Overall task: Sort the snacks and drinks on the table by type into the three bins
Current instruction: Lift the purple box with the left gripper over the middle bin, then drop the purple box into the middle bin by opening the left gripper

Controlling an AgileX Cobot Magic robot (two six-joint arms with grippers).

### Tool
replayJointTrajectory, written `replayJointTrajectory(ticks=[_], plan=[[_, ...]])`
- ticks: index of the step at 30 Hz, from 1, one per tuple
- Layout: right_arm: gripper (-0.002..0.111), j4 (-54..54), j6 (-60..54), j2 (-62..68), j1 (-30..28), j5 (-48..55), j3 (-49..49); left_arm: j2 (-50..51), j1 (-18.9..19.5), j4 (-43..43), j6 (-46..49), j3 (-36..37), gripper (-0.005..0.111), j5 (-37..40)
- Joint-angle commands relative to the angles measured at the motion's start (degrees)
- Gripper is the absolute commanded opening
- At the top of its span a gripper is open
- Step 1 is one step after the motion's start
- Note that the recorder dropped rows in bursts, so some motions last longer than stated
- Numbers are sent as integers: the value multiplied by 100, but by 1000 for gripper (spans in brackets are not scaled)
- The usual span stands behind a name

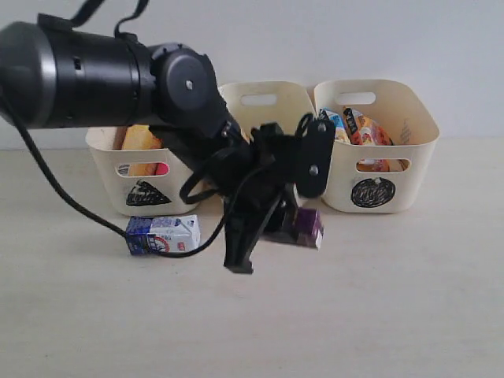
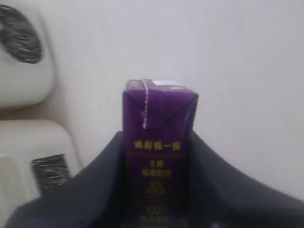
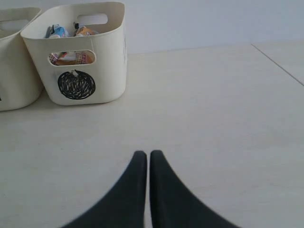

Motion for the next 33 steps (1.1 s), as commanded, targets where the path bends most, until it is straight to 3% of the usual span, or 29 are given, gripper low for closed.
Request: replayJointTrajectory(ticks=[1, 12, 19, 33], plan=[[0, -5, 3, -30, 14, -46, 25, -283, 76, 120, -730, -53, 4, -1059], [0, -5, 3, -30, 14, -46, 25, -143, 441, 149, -1786, -137, 4, -3387], [0, -5, 3, -30, 14, -46, 25, 337, 701, 149, -2307, -590, 4, -3827], [0, -5, 3, -30, 14, -46, 25, 1367, 898, 110, -2800, -1410, 4, -3920]])
